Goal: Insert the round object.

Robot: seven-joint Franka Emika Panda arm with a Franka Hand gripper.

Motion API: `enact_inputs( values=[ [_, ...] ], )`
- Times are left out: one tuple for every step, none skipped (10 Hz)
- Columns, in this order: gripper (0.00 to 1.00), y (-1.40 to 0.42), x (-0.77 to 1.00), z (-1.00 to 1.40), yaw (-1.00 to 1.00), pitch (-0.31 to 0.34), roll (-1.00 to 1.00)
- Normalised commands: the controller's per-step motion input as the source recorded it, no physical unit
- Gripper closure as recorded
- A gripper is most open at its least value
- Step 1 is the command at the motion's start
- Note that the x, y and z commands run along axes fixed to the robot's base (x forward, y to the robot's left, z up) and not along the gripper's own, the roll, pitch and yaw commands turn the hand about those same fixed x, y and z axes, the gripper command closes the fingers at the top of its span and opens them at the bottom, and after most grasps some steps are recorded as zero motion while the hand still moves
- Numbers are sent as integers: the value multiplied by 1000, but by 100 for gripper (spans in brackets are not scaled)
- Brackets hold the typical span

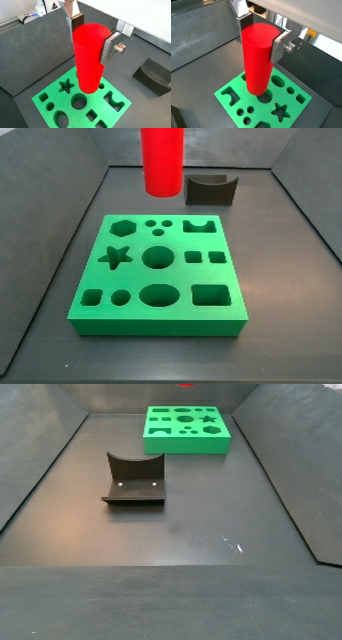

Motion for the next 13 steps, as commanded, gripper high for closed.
enact_inputs(
  values=[
    [100, 0, 0, -23, 0, 0, 0],
    [100, 0, -69, -314, 0, -224, 1],
    [100, -237, -220, -563, 0, -356, 50],
    [100, -443, -94, -700, 0, -283, 73],
    [100, -363, 0, -837, 0, -219, 19],
    [100, -226, 0, -834, 0, -170, 0],
    [100, -154, 0, -677, 0, -123, 0],
    [100, -77, -23, -446, 0, -90, 0],
    [100, -46, -26, -420, 0, -79, 0],
    [100, -17, -31, -351, 0, -67, 0],
    [100, 0, 0, -197, 0, -21, 0],
    [100, 0, 0, -14, 0, -50, -13],
    [100, 0, 0, -31, 0, -53, 0]
  ],
)
